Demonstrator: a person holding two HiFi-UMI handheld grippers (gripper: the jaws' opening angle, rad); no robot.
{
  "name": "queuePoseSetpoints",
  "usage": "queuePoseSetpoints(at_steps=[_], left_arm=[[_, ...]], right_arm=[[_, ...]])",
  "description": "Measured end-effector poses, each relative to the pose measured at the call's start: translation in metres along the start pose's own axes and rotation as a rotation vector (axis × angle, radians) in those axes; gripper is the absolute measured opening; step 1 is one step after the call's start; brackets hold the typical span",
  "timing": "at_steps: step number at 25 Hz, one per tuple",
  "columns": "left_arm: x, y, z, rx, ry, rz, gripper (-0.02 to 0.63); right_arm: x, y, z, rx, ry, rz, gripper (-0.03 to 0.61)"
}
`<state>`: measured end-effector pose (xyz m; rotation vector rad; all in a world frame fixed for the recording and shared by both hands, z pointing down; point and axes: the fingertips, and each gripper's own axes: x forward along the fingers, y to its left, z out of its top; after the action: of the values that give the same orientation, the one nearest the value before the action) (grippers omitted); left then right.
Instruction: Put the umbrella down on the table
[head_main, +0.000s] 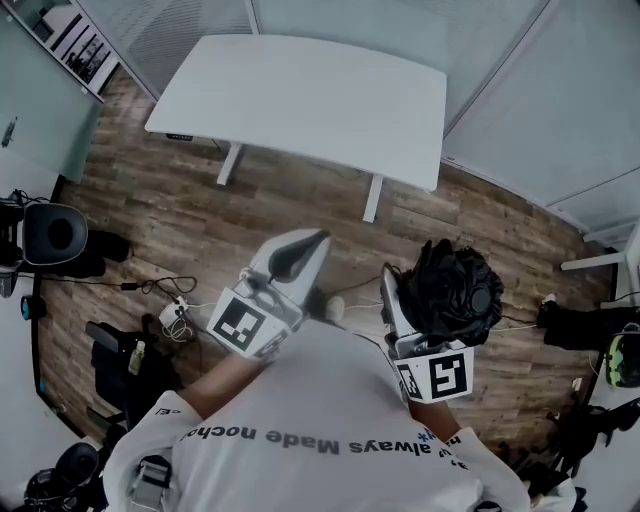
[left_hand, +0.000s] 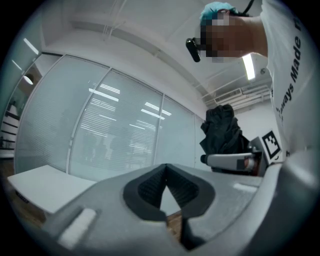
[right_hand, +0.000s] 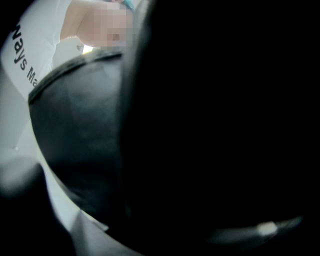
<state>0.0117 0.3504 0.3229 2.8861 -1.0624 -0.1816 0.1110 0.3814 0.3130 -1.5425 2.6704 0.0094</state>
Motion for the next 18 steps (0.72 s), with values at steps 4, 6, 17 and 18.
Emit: queuePoseSetpoints(at_steps=[4, 6, 17, 18], left_arm=[[0.019, 0.015, -0.006, -0.015, 0.006, 0.002, 0.003], [0.035, 0.022, -0.009, -0.015, 0.0, -0.006, 0.003], [0.131, 0.132, -0.014, -0.012, -0.015, -0.036, 0.003], [0.138, 0.15, -0.013, -0.015, -0.016, -0.033, 0.003]], right_arm=[[0.018, -0.013, -0.004, 0.019, 0.006, 0.003, 0.238], [0.028, -0.025, -0.006, 0.02, 0.009, 0.003, 0.238], [0.152, -0.097, -0.023, 0.007, 0.02, -0.008, 0.238], [0.171, -0.101, -0.024, 0.01, 0.02, -0.009, 0.238]])
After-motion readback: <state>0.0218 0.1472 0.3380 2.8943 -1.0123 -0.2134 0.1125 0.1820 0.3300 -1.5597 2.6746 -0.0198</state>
